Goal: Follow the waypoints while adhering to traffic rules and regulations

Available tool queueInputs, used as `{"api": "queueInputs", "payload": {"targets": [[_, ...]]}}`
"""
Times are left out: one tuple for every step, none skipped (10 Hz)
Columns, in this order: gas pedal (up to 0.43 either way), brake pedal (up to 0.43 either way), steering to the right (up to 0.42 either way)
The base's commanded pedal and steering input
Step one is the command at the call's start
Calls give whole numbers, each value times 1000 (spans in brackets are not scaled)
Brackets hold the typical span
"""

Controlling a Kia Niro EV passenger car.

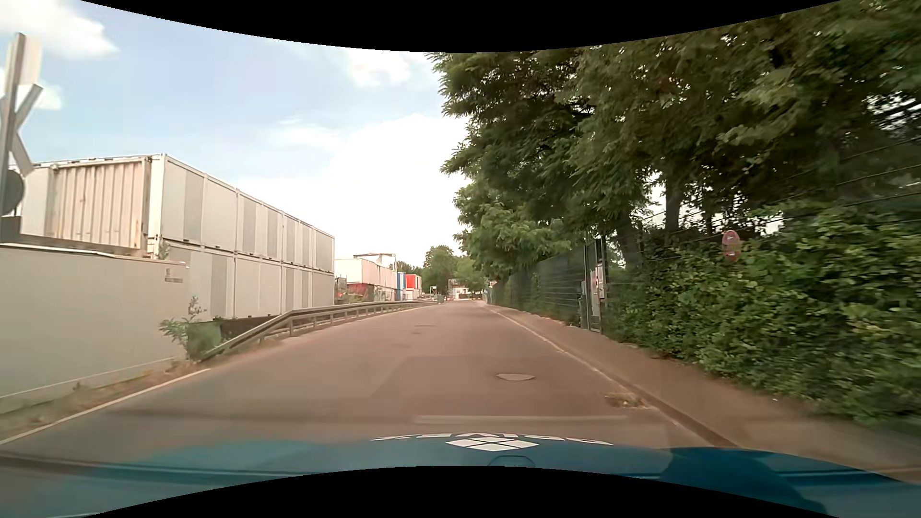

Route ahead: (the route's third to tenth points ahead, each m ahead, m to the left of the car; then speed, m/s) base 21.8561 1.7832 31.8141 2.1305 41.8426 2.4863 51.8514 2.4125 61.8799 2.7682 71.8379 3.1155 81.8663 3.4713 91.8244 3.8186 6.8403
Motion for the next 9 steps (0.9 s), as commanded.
{"api": "queueInputs", "payload": {"targets": [[169, 0, -20], [169, 0, -20], [177, 0, -20], [177, 0, -20], [177, 0, -19], [177, 0, -18], [177, 0, -18], [177, 0, -18], [177, 0, -16]]}}
